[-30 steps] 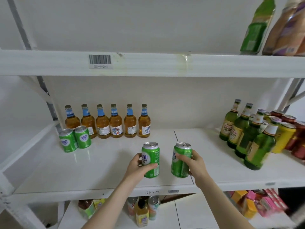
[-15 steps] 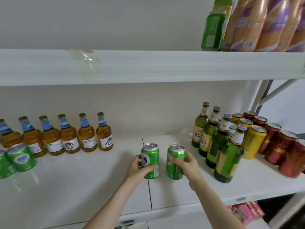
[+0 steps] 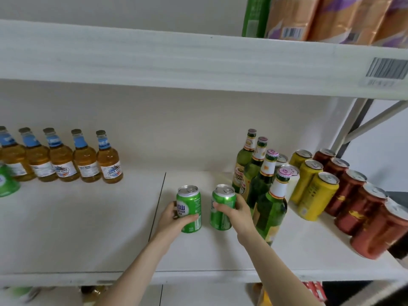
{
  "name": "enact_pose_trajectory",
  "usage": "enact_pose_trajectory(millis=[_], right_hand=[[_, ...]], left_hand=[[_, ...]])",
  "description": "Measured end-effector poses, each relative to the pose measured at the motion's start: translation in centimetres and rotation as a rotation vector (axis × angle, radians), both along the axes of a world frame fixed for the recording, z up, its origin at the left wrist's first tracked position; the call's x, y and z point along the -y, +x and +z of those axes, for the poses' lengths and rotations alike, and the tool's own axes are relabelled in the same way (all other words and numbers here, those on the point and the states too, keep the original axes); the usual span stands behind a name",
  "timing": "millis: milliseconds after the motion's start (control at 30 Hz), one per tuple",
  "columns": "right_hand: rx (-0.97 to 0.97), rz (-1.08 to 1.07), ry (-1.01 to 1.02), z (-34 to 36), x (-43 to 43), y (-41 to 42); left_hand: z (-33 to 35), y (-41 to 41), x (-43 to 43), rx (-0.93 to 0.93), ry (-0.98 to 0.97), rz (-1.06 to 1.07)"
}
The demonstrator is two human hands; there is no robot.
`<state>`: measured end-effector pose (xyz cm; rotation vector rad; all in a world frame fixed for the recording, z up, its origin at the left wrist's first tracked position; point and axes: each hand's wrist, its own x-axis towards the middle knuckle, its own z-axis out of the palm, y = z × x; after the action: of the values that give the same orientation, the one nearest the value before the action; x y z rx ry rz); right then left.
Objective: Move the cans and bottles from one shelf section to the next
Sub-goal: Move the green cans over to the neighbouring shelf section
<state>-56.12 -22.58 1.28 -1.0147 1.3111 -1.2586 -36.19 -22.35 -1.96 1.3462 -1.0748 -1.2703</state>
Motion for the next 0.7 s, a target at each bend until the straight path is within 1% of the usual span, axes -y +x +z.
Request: enact_pose_trajectory(millis=[167,333,700], right_hand=[[0.018,0.004,-0.009,-0.8,2.6,0.3],[0.045,-0.011,-0.055,-1.5,5.9,0.9],[0.016,-0.122,-0.116,-3.0,12.7,1.9]], left_hand=[[-0.1,-0.5,2.0,0.052,-0.007,0.029],[-0.4,-0.1,5.0,0.062,-0.043,0.031],[-1.9,0.9,10.6,0.041,-0.099,-0.068]])
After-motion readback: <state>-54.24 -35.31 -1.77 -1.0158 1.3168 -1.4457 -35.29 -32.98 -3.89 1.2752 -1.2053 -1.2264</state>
